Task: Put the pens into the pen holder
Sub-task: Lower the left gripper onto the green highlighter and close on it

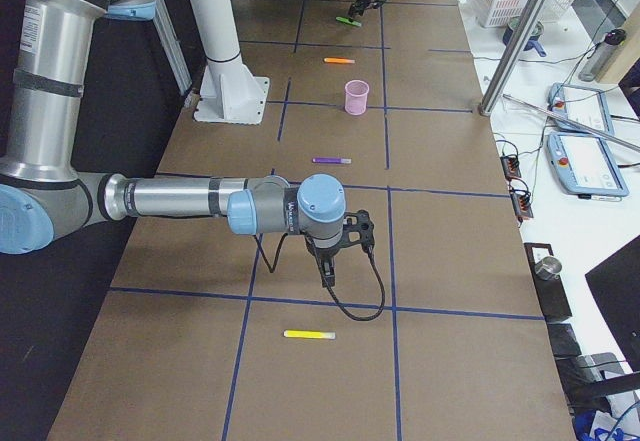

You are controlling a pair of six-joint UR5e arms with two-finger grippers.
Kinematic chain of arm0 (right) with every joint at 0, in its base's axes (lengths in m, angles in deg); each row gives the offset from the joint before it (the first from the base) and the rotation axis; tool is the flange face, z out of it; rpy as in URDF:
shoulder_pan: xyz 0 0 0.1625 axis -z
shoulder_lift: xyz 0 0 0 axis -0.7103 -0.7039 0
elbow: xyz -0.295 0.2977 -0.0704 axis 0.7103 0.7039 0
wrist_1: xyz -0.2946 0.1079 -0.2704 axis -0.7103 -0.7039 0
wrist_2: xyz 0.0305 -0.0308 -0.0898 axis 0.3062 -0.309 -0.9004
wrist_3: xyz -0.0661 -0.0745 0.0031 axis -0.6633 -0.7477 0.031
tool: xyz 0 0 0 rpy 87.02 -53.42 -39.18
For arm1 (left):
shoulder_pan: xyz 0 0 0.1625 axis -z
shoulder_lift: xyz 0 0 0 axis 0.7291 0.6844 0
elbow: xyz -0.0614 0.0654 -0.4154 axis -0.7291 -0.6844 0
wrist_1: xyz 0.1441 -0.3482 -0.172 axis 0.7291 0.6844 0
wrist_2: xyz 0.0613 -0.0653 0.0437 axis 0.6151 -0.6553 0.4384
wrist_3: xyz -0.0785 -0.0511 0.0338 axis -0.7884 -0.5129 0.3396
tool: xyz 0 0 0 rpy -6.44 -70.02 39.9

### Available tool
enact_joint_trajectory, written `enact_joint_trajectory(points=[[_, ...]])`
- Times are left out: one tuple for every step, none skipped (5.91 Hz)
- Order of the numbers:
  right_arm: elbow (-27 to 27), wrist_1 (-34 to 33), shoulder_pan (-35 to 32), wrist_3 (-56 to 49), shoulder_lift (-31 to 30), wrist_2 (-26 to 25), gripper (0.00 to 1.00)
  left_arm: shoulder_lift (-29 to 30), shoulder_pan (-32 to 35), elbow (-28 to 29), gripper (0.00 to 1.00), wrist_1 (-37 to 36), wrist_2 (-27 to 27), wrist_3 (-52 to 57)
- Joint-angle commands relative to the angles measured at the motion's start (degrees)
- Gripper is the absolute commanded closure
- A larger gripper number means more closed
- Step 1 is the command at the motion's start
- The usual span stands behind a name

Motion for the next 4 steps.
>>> enact_joint_trajectory(points=[[0.01, 0.00, 0.08, 0.00, 0.00, 0.07, 0.00, 0.15, -0.37, 0.63, 0.21, -0.02, -0.06, -0.06], [0.01, 0.00, 0.08, 0.00, 0.00, -0.02, 0.00, 0.15, -0.72, 1.24, 0.23, 0.06, -0.06, -0.06], [0.10, 0.00, 0.16, 0.00, 0.00, -0.02, 0.00, 0.15, -0.89, 1.25, 0.25, 0.06, -0.06, -0.06], [0.10, 0.00, 0.17, 0.00, 0.00, 0.07, 0.00, 0.06, -0.90, 1.34, 0.28, 0.06, -0.06, 0.02]])
